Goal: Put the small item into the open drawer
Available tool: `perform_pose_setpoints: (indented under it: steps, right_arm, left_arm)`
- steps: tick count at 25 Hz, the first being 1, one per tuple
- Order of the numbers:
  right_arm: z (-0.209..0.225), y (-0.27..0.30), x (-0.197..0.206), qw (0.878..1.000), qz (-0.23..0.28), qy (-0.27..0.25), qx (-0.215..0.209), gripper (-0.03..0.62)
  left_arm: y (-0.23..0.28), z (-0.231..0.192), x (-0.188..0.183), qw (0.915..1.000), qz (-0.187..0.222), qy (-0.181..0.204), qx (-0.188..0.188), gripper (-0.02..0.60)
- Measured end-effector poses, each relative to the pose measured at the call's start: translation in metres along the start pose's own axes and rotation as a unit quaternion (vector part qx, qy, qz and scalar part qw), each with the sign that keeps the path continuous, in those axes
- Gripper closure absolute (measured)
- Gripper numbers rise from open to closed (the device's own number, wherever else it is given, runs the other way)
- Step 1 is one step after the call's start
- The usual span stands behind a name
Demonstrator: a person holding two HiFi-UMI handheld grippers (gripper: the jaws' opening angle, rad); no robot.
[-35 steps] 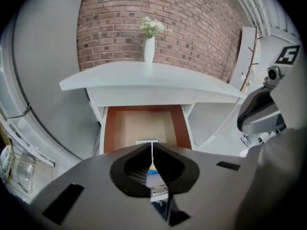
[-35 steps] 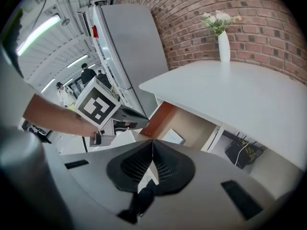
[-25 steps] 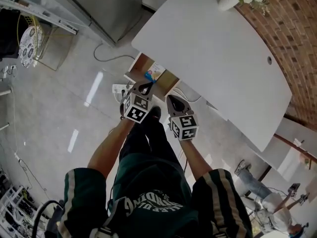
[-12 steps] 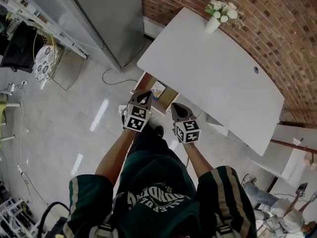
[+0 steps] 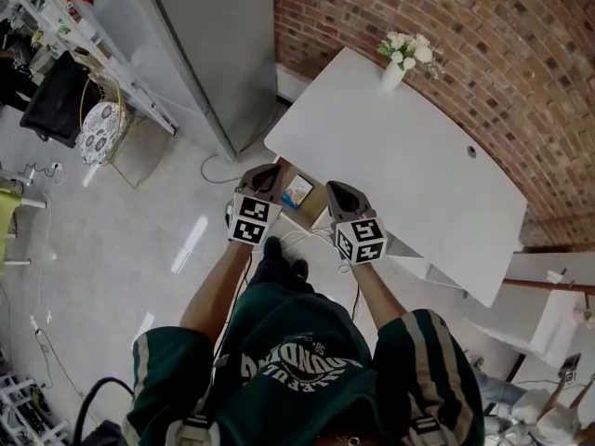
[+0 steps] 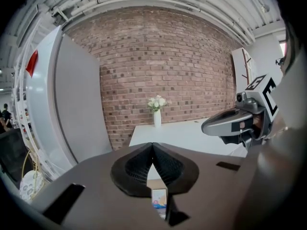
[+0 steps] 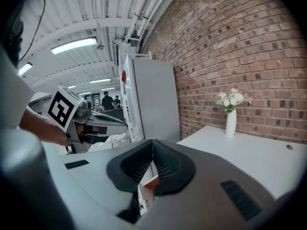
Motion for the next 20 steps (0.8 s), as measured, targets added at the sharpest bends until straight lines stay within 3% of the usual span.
perform_pose_setpoints:
  steps: [7,20]
  right_arm:
    - [0.007,-0.006,-0.037,0.999,0.042,-0.016,0.003,0.569]
    - [-0.003,0.0,-0.048,0.998,0.047,-0.036,-0.011,0.569]
  left_arm:
    - [-0.021,-0.013,-0.037,0.9988,0.042,0.013,-0.022,0.566]
    - [-0.027,-0.012,-0.038,0.9985,0.046,0.017,-0.023,0.566]
Point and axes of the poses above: the fingertips, and each gripper's own axes: y forward along the fingers, z to its right, x out of its underside, the point moved 1 cm from there along -y, backward along the fingers, and after that the axes turned 1 degree about x, right-handed, at the moved point
